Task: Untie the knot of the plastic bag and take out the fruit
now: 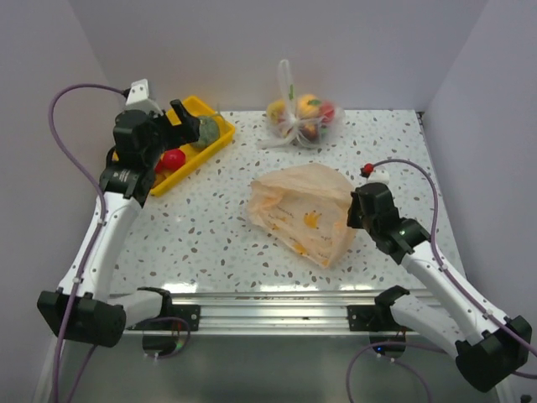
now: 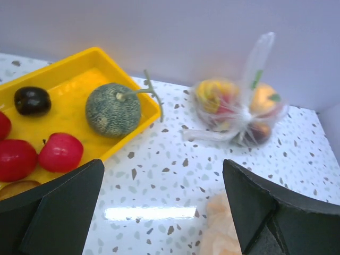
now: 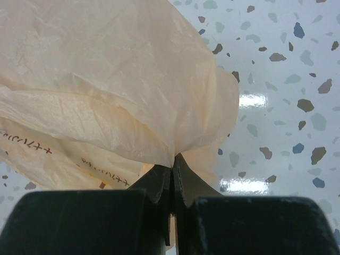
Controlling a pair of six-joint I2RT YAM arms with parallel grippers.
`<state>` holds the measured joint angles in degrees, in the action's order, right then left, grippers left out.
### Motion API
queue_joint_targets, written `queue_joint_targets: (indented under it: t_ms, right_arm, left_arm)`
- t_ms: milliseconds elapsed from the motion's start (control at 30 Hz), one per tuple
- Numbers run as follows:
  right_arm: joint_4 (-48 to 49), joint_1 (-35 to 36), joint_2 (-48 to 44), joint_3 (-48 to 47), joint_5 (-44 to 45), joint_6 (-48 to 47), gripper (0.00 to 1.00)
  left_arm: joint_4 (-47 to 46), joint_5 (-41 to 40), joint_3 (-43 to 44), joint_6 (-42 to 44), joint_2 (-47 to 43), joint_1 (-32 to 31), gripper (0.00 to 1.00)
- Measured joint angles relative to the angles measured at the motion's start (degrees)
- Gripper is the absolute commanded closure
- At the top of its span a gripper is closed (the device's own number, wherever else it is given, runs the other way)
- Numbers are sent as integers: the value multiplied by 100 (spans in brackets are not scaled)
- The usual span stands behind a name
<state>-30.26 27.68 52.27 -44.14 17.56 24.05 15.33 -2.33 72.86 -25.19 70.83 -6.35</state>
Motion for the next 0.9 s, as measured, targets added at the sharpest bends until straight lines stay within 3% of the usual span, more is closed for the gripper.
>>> queue_joint_targets:
  t_ms: [200, 333, 400, 467, 567, 900]
  right_arm:
    - [-258, 0, -361, 195, 264, 249, 84]
    - [-385, 0, -553, 223, 409, 365, 52]
    - [-435, 0, -636, 223, 428, 387, 41]
    - [-496, 0, -715, 212, 426, 387, 19]
    - [-664, 0, -861, 81, 431, 323, 1]
    - [-1047, 0, -1982, -874, 839, -129, 1]
  left_arm:
    - [407, 70, -190, 289, -1032, -361, 0]
    - [1003, -44, -409, 400, -1880, -361, 0]
    - [1294, -201, -503, 402, -2367, -361, 0]
    - [1561, -435, -619, 398, -2929, -363, 0]
    - [1987, -887, -699, 326, -3746, -374, 0]
    - [2535, -2310, -1567, 48, -5652, -380, 0]
